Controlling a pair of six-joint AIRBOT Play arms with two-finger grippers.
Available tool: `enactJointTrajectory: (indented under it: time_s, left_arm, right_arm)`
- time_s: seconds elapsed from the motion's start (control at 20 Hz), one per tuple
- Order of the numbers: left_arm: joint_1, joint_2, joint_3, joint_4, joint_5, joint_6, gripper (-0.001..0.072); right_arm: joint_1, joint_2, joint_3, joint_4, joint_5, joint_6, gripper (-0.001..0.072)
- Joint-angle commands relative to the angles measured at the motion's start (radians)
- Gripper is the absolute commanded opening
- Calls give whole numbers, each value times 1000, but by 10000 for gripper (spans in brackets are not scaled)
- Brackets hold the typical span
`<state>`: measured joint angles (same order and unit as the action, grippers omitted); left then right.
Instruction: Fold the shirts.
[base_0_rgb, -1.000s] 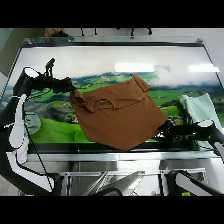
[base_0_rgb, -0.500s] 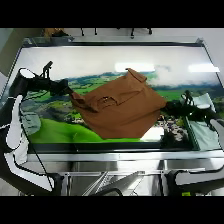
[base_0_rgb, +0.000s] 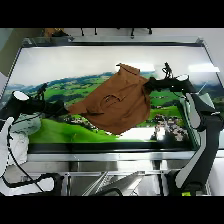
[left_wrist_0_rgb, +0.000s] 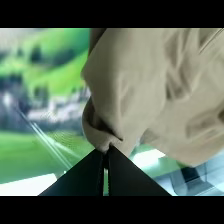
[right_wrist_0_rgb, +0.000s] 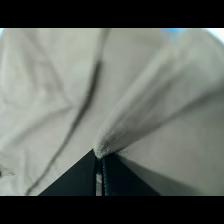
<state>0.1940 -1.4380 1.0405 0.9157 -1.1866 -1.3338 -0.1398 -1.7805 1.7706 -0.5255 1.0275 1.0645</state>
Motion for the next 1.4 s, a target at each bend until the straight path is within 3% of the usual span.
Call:
enactJointTrajectory:
  time_s: [0.0, 0.05, 0.2, 0.4, 0.45, 0.5, 0.55, 0.7, 0.8, 1.05, 1.15, 1.35]
  left_arm:
    - [2, 51, -83, 5, 57, 2, 14]
    - [4, 51, -68, 6, 56, 2, 15]
    - [4, 51, 2, 6, 54, 2, 14]
    - [5, 51, 60, 8, 60, 11, 20]
    - [10, 50, 71, 8, 63, 27, 99]
    - [12, 50, 82, 8, 62, 28, 490]
    - [12, 50, 89, 7, 60, 27, 705]
    - [12, 50, 97, 9, 34, 29, 708]
    - [12, 50, 97, 8, 17, 29, 708]
    - [-31, 48, 97, 92, 24, 35, 708]
    - [-52, 24, 97, 148, 40, 26, 708]
    - [-56, -73, 97, 121, 36, 24, 708]
  right_arm:
    - [13, -23, 71, 2, 61, 23, 234]
    - [-17, 0, 71, 2, 106, 24, 298]
    - [-133, 80, 71, -58, 255, 90, 298]
    - [-232, 187, 8, -299, 428, 182, 298]
    - [-241, 225, -53, -326, 440, 186, 298]
    - [-244, 265, -124, -340, 438, 186, 298]
    - [-245, 310, -203, -344, 436, 185, 298]
    - [-240, 484, -506, -345, 414, 182, 311]
    - [-215, 620, -731, -340, 348, 178, 468]
    - [-60, 830, -1156, -140, 63, 71, 468]
    - [7, 819, -1203, -37, -28, 26, 468]
    - [142, 735, -1202, 130, -171, -61, 466]
